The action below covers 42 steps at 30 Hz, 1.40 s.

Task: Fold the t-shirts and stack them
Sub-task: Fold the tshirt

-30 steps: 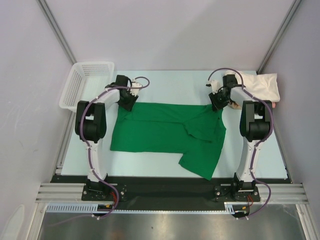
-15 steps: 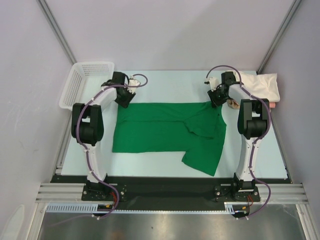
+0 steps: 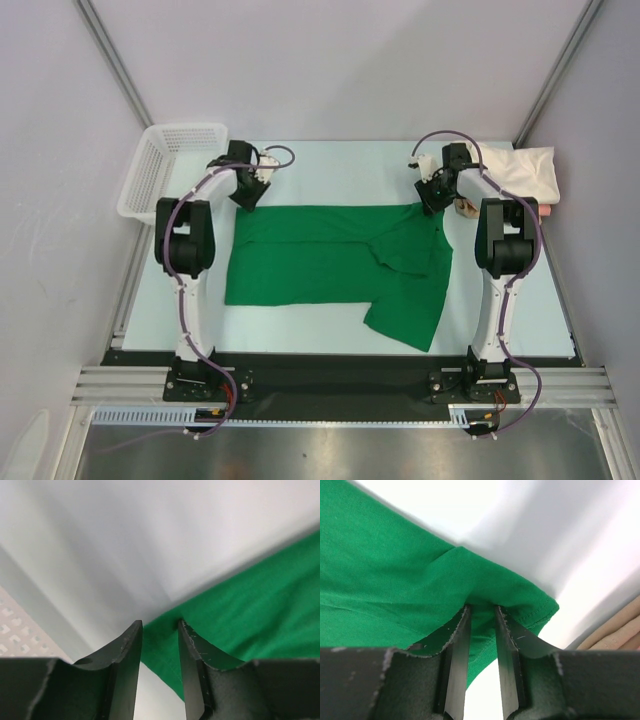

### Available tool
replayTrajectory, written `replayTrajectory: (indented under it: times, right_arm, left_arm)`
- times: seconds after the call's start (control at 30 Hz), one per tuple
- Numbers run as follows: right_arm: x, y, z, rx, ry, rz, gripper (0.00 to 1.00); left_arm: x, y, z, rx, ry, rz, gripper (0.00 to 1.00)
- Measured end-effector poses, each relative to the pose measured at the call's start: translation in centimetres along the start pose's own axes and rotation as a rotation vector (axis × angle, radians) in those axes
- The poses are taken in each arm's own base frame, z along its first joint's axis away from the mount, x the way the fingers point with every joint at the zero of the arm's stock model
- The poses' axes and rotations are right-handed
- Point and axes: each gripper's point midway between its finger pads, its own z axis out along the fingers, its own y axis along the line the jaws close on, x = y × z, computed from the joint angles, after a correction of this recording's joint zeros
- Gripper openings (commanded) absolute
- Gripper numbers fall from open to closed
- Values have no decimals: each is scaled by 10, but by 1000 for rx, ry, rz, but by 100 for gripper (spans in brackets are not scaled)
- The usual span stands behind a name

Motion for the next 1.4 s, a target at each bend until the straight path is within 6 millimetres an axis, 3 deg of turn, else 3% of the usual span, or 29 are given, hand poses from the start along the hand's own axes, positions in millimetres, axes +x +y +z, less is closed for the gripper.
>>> replayTrajectory:
  times: [0.17,0.63,0.8,0.87,0.93,1.2,1.3,1.4]
  right_arm:
    - [-2,-1,2,2,-1,10,32]
    - [-47,-37,27,68,-81,-10,35]
    - [-47,-37,28,71,-82,-10,35]
    - [-47,-37,28,73,-85,-11,35]
    - [-47,-37,28,75,-87,-11,35]
    - [-47,-37,27,78,-93,-12,35]
    - [-47,-37,27,79,-94,-12,35]
    - [-48,-37,27,79,-94,-13,35]
  left_arm:
    - [-7,13,11,-34,29,-2,40]
    - [-47,55,35,-151,-13,-8,40]
    - [-47,51,33,-124,-12,-26,38]
    - [-43,45,25,-102,-11,-34,30]
    - [-36,37,8,-82,0,-44,28]
    - [-31,27,-81,-91,-59,-49,39]
    - [-23,22,-84,-83,-49,-49,42]
    - [-8,14,-70,-56,2,-50,42]
